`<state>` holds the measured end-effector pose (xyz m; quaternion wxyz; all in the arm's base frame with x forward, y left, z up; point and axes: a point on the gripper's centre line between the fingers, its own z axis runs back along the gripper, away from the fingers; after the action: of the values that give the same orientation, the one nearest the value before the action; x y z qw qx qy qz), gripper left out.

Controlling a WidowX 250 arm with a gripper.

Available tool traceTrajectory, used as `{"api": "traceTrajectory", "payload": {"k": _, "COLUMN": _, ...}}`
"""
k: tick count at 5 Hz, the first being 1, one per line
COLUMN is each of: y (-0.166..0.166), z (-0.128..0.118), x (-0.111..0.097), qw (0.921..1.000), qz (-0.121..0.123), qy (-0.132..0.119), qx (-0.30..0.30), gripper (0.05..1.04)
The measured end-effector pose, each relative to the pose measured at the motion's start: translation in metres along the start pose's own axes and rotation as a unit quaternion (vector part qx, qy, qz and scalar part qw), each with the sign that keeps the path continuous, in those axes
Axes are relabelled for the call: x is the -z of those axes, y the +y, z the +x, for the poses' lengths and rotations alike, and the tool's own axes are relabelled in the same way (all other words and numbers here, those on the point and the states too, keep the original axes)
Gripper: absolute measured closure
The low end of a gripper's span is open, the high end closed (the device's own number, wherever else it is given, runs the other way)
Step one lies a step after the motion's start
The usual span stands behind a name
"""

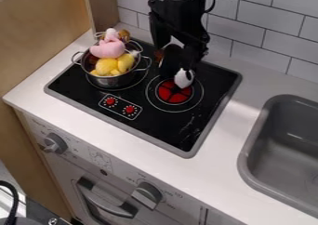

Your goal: Put the panda doll into the silver pot on the left burner

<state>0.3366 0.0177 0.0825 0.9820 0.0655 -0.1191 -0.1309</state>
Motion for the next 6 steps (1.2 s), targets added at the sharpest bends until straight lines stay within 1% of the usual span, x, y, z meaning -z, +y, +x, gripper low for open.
{"api": "traceTrajectory", "payload": {"k": 1, "y": 0.002, "z": 0.002, "x": 0.003, "qw": 0.9998, "qz": 0.008, "qy": -0.016, "qx": 0.000, "gripper": 0.084}}
{"api": "traceTrajectory", "payload": {"k": 2, "y": 0.003, "z": 0.003, "x": 0.013, "qw": 0.9997, "qz": -0.008, "qy": -0.002, "qx": -0.023, "gripper": 0.084}}
{"api": "traceTrajectory", "payload": {"k": 3, "y": 0.003, "z": 0.007, "x": 0.027, "qw": 0.9993, "qz": -0.021, "qy": -0.004, "qx": -0.031, "gripper": 0.084}}
{"api": "traceTrajectory", "payload": {"k": 4, "y": 0.004, "z": 0.013, "x": 0.036, "qw": 0.9988, "qz": -0.021, "qy": -0.016, "qx": -0.040, "gripper": 0.084}}
{"api": "traceTrajectory", "payload": {"k": 6, "y": 0.005, "z": 0.023, "x": 0.047, "qw": 0.9976, "qz": -0.010, "qy": -0.049, "qx": -0.048, "gripper": 0.084}}
